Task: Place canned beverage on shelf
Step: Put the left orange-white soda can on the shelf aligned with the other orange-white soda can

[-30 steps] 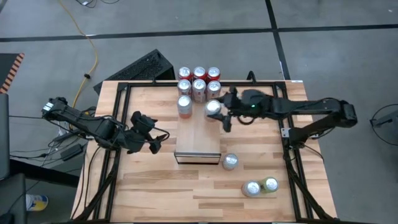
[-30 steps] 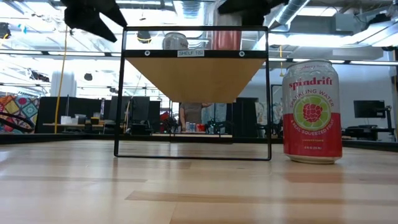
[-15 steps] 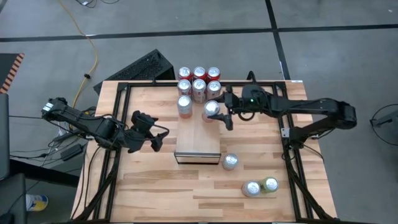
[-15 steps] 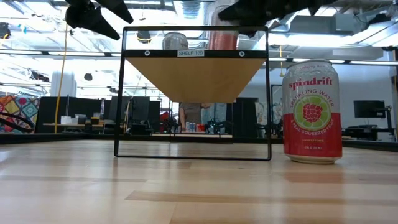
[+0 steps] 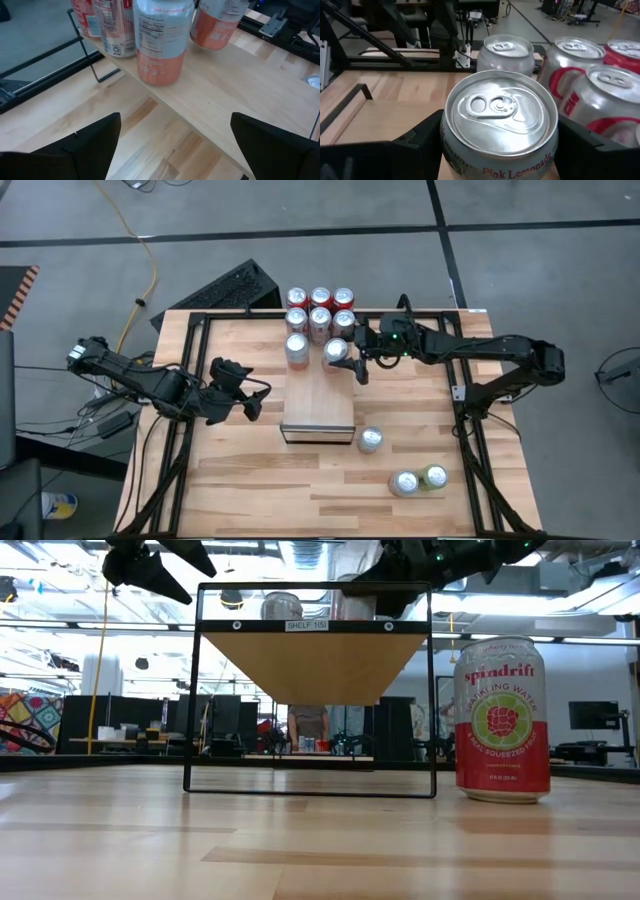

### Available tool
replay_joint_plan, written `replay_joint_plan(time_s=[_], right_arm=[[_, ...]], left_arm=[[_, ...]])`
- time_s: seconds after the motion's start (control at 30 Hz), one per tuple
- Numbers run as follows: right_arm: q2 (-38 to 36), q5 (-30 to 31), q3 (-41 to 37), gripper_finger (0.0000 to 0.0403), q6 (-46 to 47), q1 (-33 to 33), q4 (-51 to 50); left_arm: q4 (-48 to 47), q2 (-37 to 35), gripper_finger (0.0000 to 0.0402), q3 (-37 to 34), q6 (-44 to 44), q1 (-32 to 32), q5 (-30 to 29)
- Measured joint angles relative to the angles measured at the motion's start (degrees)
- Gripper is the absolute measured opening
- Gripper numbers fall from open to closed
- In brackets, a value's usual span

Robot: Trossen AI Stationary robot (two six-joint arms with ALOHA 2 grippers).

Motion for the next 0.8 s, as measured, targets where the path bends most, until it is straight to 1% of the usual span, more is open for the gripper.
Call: replay_joint_plan(time_s=[0.17,0.8], right_arm=[[0.61,0.39,0.00,0.0286,1.44,-0.55,-0.80],[0.44,1.29,0.11,0.0350,1.48,-0.17,-2.10]], left_arm=[[-0.10,0.02,0.0363,0.00,0.00,0.00,-0.26],[-0.14,0.02,0.0363,0.00,-0.87,0.00,-0.64]])
